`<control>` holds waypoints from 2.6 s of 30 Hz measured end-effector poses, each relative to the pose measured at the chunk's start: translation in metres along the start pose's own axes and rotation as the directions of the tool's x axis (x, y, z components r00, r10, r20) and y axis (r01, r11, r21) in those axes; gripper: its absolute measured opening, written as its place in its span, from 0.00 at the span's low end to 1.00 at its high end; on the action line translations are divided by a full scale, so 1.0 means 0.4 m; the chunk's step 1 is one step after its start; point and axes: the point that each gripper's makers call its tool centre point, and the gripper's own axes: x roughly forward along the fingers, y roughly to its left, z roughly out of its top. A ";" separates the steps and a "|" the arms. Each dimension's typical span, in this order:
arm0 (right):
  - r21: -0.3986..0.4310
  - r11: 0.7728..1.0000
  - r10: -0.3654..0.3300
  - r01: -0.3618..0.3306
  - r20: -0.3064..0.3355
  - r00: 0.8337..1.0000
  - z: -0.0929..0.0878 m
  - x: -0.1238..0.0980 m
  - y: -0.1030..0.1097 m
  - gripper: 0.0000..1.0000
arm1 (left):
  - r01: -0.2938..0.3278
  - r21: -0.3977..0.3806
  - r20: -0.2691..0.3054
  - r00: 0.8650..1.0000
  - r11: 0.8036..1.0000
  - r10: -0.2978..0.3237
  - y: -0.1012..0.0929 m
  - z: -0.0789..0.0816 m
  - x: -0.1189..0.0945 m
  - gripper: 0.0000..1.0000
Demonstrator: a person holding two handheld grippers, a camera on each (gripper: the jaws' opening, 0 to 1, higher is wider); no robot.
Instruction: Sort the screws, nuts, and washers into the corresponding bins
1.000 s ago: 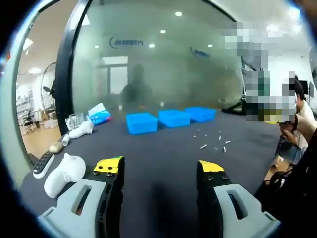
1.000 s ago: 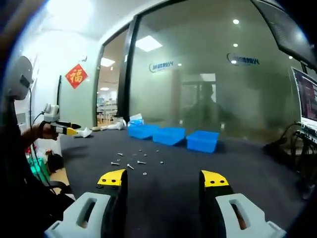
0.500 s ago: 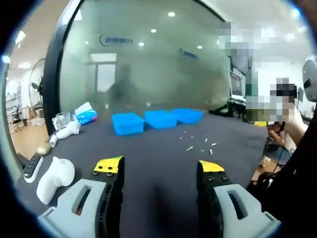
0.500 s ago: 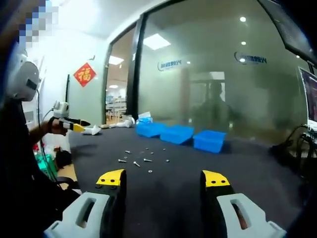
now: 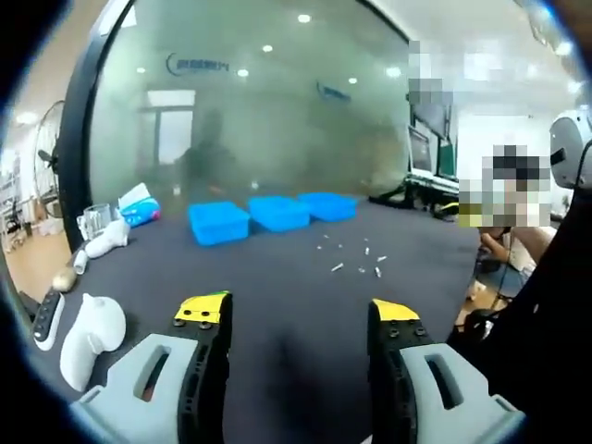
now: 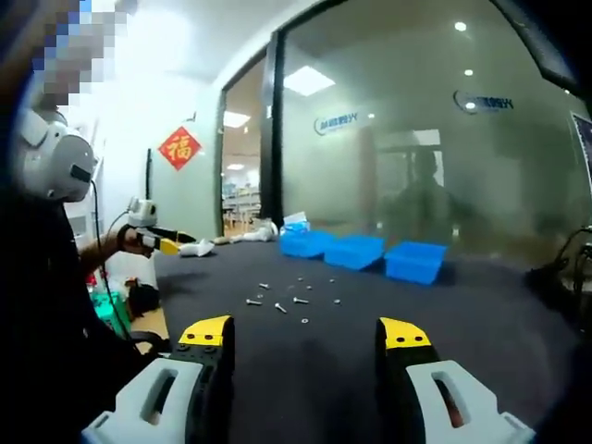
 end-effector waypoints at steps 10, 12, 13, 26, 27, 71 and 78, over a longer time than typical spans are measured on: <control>-0.020 1.000 -0.003 0.002 -0.044 0.999 -0.005 0.025 -0.014 0.58 | 0.029 0.024 -0.001 1.000 0.999 -0.029 -0.019 0.002 0.006 0.57; -0.032 0.999 0.010 -0.012 -0.058 0.998 -0.002 0.033 -0.010 0.58 | 0.038 0.029 -0.013 0.999 0.999 -0.038 -0.025 -0.004 0.009 0.57; -0.037 0.999 0.018 -0.021 -0.065 0.998 0.000 0.037 -0.008 0.58 | 0.042 0.029 -0.018 0.999 0.999 -0.041 -0.026 -0.006 0.010 0.57; -0.079 0.990 0.100 -0.113 -0.147 0.984 0.015 0.105 -0.003 0.54 | 0.058 0.067 -0.020 0.998 0.996 -0.056 -0.046 0.007 0.017 0.57; -0.069 0.989 0.118 -0.130 -0.154 0.981 0.015 0.110 -0.001 0.54 | 0.053 0.077 -0.013 0.999 0.996 -0.053 -0.047 0.012 0.017 0.57; -0.251 0.840 0.320 -0.480 -0.486 0.813 0.019 0.377 0.066 0.50 | 0.077 0.026 -0.006 0.997 0.997 -0.077 -0.053 -0.002 0.025 0.57; -0.250 0.808 0.331 -0.533 -0.557 0.762 -0.009 0.391 0.085 0.50 | 0.076 0.028 -0.013 0.997 0.997 -0.075 -0.049 -0.005 0.020 0.57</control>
